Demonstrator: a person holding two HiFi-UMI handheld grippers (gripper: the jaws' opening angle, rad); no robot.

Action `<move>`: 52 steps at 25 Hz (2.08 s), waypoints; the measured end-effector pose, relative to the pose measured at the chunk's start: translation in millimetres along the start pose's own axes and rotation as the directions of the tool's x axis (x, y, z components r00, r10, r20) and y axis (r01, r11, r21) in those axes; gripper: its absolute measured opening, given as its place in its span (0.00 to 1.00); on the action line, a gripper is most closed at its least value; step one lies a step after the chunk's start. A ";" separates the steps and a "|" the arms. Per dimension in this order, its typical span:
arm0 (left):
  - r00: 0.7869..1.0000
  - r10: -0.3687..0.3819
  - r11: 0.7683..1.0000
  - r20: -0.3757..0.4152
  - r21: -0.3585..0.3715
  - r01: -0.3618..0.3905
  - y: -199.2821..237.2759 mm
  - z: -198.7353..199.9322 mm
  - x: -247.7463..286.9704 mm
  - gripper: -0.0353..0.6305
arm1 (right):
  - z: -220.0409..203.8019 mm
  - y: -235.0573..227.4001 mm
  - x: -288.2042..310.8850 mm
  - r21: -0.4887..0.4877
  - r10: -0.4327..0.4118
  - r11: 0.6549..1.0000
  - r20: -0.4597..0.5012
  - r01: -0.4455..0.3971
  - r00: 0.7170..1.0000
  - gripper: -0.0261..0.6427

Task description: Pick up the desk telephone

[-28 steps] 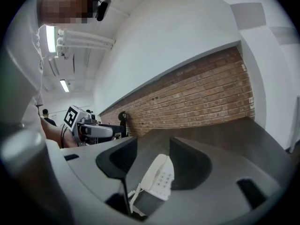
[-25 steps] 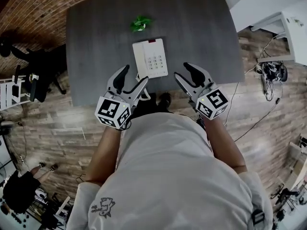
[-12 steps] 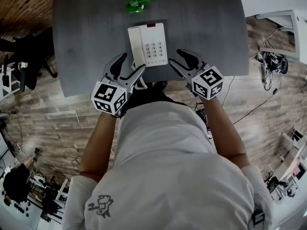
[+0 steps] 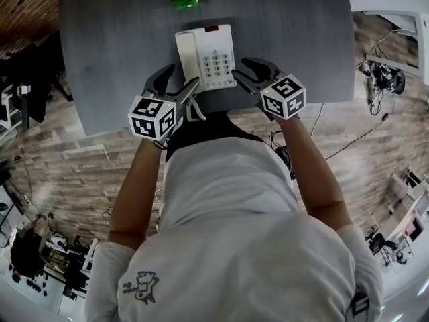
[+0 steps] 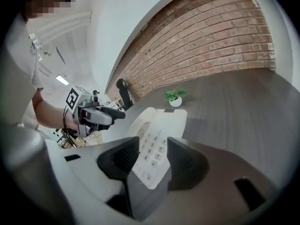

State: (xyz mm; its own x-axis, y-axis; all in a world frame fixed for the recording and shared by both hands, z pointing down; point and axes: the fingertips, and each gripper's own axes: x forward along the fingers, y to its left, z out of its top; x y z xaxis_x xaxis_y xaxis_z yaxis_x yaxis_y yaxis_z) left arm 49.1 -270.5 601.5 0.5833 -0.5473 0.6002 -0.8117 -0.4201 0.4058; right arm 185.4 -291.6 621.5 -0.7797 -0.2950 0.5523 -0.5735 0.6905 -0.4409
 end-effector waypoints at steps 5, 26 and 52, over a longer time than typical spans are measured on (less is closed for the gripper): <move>0.999 -0.040 0.996 -0.027 -0.075 0.038 18.5 -17.5 21.0 0.56 | -13.2 -16.6 17.3 0.045 0.003 0.999 -0.050 -0.001 0.999 0.30; 0.943 -0.330 0.876 0.033 -0.362 0.319 39.1 -53.3 57.6 0.64 | -43.7 -33.2 49.0 0.160 0.161 0.978 -0.170 -0.134 0.972 0.19; 0.923 -0.385 0.864 -0.019 -0.359 0.353 32.1 -52.1 60.2 0.57 | -42.9 -30.7 48.6 0.216 0.176 0.965 -0.115 -0.149 0.978 0.17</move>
State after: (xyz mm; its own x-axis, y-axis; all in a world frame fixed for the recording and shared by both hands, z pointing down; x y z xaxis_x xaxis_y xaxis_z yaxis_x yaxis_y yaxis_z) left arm 56.6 -279.2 686.6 0.8499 -0.3298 0.4109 -0.5064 -0.2960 0.8099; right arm 175.9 -298.8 692.2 -0.8345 -0.0908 0.5435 -0.4918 0.5675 -0.6603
